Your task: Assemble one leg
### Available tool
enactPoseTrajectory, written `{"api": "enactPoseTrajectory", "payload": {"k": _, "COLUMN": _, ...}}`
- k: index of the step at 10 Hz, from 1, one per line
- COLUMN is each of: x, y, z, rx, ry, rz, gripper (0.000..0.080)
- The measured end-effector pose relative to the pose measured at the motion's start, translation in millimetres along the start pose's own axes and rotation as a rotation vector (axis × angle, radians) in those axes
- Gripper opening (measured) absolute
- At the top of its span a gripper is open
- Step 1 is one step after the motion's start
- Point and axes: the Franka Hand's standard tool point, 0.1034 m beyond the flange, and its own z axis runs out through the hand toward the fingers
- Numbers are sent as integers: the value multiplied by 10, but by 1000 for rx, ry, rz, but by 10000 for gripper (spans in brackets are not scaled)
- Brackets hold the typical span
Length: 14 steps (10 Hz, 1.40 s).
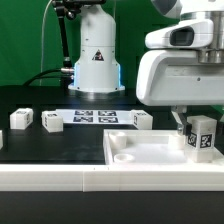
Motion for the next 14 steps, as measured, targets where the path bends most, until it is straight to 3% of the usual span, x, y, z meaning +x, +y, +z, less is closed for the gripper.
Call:
{"api": "enactPoseTrajectory", "payload": {"k": 1, "x": 0, "y": -1, "z": 1, "rx": 0, "ry": 0, "rz": 0, "gripper": 390}}
{"api": "enactPoseTrajectory", "payload": {"k": 2, "x": 0, "y": -1, "z": 1, "rx": 0, "ry": 0, "rz": 12, "gripper": 290}}
{"api": "enactPoseTrajectory", "payload": {"k": 5, "x": 18, "y": 10, "z": 8, "rx": 6, "ry": -3, "rz": 112, "gripper": 290}}
{"api": "enactPoseTrajectory", "payload": {"k": 11, "x": 4, "y": 87, "z": 18, "rx": 43, "ry": -11, "rz": 702, "gripper": 291}}
{"api": "enactPoseTrajectory", "payload": {"k": 14, "x": -16, "y": 97, "z": 24, "rx": 31, "ry": -16, "rz": 1089, "gripper": 292}}
